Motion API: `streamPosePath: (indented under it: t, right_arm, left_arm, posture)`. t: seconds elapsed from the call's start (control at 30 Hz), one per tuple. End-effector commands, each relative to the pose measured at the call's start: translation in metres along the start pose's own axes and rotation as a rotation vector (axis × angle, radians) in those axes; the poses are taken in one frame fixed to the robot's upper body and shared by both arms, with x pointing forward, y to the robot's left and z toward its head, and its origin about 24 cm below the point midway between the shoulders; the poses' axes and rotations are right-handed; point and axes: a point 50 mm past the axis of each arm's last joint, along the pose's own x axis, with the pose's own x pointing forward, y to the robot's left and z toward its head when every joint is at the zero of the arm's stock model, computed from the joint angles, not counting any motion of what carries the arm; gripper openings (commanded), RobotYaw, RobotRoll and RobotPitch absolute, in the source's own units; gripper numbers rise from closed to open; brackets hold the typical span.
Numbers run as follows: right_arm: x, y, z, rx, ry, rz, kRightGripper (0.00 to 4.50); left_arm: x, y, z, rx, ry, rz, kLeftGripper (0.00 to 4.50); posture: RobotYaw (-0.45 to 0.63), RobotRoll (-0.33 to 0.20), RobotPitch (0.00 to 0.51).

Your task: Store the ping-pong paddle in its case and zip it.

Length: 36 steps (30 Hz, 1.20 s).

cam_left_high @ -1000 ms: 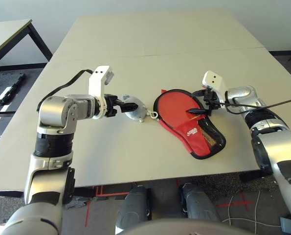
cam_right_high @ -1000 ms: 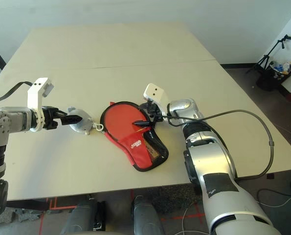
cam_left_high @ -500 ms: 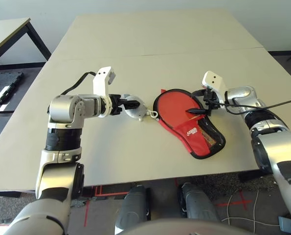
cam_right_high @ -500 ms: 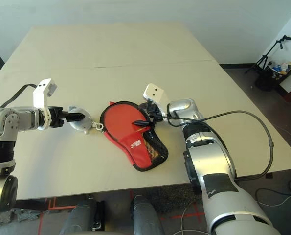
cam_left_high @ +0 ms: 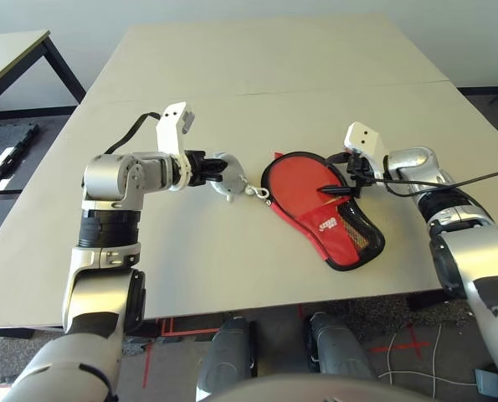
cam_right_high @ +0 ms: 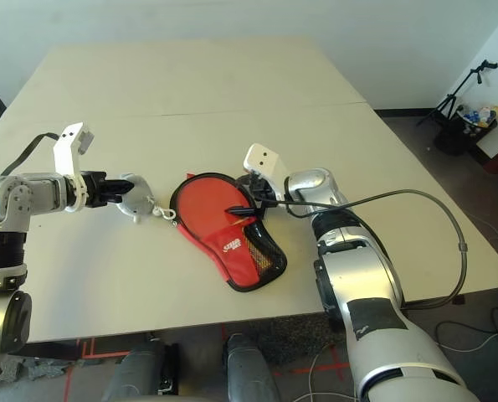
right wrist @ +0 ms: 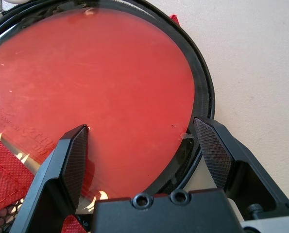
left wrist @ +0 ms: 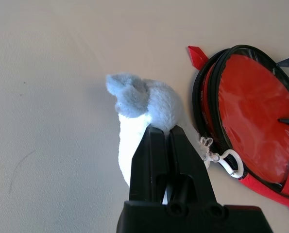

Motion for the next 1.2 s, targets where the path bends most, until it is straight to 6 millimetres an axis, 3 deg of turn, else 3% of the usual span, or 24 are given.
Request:
streamPosePath:
  t: [0.03,0.27,0.57,0.87,1.2]
  right_arm:
    - [0.01,0.021,-0.034,0.053,0.158,0.068,4.5]
    - [0.01,0.023,-0.036,0.053,0.163,0.082,4.5]
    - [0.009,0.023,-0.037,0.052,0.166,0.081,4.5]
    - [0.011,0.026,-0.038,0.062,0.152,0.08,4.5]
    - [0.014,0.029,-0.039,0.072,0.133,0.069,4.5]
  left_arm:
    - [0.005,0.005,0.012,0.035,-0.047,0.066,0.03]
    - [0.022,0.008,0.026,0.087,-0.085,0.101,0.03]
    - [0.052,-0.003,0.063,0.151,-0.19,0.121,0.03]
    - [0.077,-0.04,0.084,0.209,-0.28,0.085,0.03]
    - [0.09,-0.088,0.102,0.255,-0.381,0.038,0.03]
  posture:
    - [0.04,0.0,0.113]
    - [0.02,0.0,0.107]
    - [-0.02,0.0,0.107]
    - [-0.07,0.0,0.108]
    - [-0.14,0.0,0.091]
